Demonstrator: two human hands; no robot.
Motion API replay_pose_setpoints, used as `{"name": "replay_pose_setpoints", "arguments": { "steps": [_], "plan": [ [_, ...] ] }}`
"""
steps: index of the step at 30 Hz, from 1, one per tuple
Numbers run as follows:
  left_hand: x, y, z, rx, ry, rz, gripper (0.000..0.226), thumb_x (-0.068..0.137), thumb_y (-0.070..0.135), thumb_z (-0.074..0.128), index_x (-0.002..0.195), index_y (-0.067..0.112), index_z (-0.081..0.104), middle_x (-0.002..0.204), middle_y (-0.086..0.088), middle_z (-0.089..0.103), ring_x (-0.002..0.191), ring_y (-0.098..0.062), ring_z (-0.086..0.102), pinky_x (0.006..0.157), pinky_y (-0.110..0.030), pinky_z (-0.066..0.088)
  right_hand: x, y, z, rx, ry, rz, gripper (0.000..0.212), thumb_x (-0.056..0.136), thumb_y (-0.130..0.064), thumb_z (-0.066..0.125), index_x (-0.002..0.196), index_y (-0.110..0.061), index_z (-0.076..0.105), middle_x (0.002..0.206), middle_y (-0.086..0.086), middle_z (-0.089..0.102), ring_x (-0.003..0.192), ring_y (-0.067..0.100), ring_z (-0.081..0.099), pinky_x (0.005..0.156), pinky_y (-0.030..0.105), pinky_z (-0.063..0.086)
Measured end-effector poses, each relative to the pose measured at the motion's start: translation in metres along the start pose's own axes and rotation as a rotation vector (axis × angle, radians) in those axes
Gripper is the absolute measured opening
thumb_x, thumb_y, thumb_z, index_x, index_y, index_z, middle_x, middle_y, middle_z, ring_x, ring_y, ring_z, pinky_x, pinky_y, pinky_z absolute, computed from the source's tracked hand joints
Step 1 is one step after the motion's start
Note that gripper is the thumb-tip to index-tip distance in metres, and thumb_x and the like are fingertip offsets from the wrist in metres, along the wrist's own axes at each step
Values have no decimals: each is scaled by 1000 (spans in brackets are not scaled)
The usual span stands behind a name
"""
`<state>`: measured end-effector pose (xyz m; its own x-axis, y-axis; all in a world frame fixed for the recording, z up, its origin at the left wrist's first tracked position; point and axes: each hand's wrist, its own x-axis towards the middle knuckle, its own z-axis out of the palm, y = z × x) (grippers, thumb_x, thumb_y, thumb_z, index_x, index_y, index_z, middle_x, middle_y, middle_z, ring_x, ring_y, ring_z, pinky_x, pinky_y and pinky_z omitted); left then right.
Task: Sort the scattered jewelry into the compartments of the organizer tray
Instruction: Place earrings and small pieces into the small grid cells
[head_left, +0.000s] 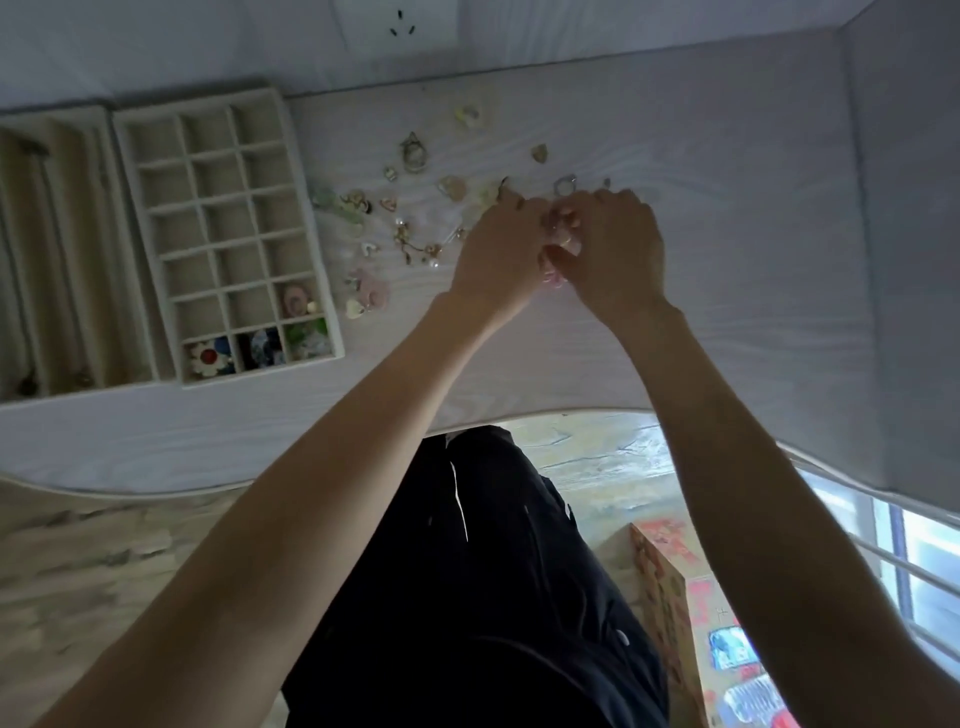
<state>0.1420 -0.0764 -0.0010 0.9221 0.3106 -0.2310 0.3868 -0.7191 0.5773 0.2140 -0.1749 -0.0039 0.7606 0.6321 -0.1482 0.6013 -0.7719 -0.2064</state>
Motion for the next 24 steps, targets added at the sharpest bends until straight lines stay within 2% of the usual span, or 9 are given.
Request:
{"name": "replay_pose_setpoints", "arguments": {
  "steps": [3,5,7,9,11,12,15,19,24],
  "plan": [
    [4,-6,3,-210,51,-7,28,91,2,49,113,8,63,102,4,59,100,-13,55,72,-6,33,1,-2,9,-33,99,-2,23,94,-25,50,106,-13,66,98,10,68,100,29,52,84,34,33],
    [6,-8,6,-237,61,5,26,91,0,50,112,4,65,100,4,58,93,-9,53,73,-3,31,1,-1,13,3,141,0,22,93,-23,51,99,-12,69,90,11,69,93,30,55,81,35,36],
    [9,-12,11,-213,84,36,27,92,1,50,113,8,66,101,3,57,93,-11,55,77,-6,35,0,2,12,125,164,-7,19,90,-22,55,95,-11,70,84,11,68,86,30,58,77,34,40],
    [10,-18,12,-207,111,52,24,91,9,57,113,13,66,104,-1,60,93,-14,58,80,-15,44,-3,3,1,400,161,21,17,86,-20,57,91,-13,72,79,4,69,79,20,63,73,30,47],
    [4,-22,4,-274,165,89,17,88,17,65,103,9,69,99,2,60,87,-10,61,76,-12,46,-6,0,-18,763,67,106,13,84,-13,59,87,-19,71,73,-13,67,70,2,64,66,17,48],
    [-5,-23,-4,-341,204,109,17,87,18,67,100,7,70,95,4,61,84,-7,62,73,-8,44,-10,-6,-28,934,-6,147,14,84,-9,59,85,-20,69,71,-15,67,68,1,64,63,14,47],
    [-45,-25,-34,-590,263,96,20,88,15,67,107,10,70,95,5,68,86,-1,66,72,-9,47,-23,-26,-45,1323,-224,204,11,84,-4,58,84,-14,61,73,0,66,64,14,66,57,23,49],
    [-101,-49,-64,-634,291,14,26,91,14,64,116,20,62,101,7,67,90,-4,67,72,-12,48,-35,-67,-36,1466,-466,187,14,90,4,52,87,-8,59,71,3,65,60,14,64,56,22,50],
    [-143,-86,-74,-698,453,-171,15,88,20,68,97,33,65,83,17,70,76,-6,68,66,-22,53,-39,-122,-11,1453,-656,105,11,93,1,51,98,-3,60,79,11,63,65,14,64,60,22,52]
  ]
}}
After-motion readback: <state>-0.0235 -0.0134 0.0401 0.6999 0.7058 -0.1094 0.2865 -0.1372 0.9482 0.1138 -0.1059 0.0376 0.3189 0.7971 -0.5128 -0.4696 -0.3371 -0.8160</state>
